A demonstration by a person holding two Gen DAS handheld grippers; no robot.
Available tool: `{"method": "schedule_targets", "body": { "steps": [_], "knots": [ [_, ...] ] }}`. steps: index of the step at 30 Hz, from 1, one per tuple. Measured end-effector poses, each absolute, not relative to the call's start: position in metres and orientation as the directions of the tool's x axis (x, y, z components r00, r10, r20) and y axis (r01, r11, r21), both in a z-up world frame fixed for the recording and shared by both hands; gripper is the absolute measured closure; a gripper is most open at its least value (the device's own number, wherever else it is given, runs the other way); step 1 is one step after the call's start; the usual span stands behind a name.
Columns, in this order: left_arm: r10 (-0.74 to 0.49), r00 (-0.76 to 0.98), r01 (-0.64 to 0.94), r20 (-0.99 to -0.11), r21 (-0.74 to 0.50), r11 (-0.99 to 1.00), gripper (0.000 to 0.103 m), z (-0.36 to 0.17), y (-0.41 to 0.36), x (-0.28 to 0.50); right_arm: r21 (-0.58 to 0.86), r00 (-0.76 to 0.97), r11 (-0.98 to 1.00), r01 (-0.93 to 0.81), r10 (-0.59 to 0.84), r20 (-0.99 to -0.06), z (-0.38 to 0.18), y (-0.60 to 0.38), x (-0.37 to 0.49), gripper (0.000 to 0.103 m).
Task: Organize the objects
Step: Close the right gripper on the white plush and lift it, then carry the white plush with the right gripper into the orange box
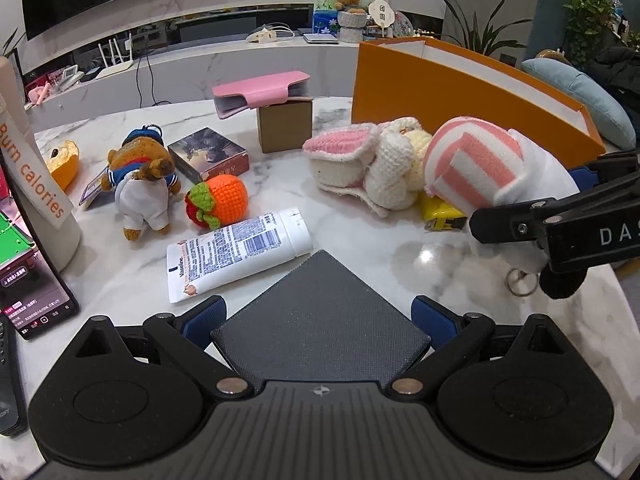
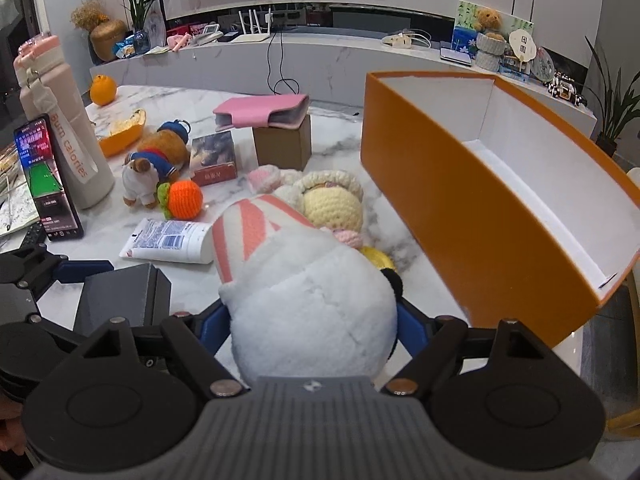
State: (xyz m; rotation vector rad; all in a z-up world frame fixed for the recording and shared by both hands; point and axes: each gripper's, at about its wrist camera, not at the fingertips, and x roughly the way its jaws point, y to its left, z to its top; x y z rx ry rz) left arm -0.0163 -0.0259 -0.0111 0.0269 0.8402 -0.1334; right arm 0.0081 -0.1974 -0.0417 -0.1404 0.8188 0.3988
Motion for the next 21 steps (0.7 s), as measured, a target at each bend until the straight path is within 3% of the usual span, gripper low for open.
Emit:
{"method": "schedule_targets", "body": {
  "steps": [10, 21],
  "knots": [
    [-0.104, 0.675, 0.135, -0.731, -0.016, 0.991, 0.000, 0.007, -0.033, -0.017, 0.026, 0.633, 0.915, -0.402, 0.298, -0.714, -0.025, -0.207, 0.002, 0.020],
    [-0.092, 0.721, 0.144, -0.687, 0.019, 0.989, 0.000, 0.045, -0.041, -0.004, 0.009, 0.715, 0.924, -0.383, 0.302, -0.630, 0.028, -0.228, 0.014, 0.020]
  ]
}}
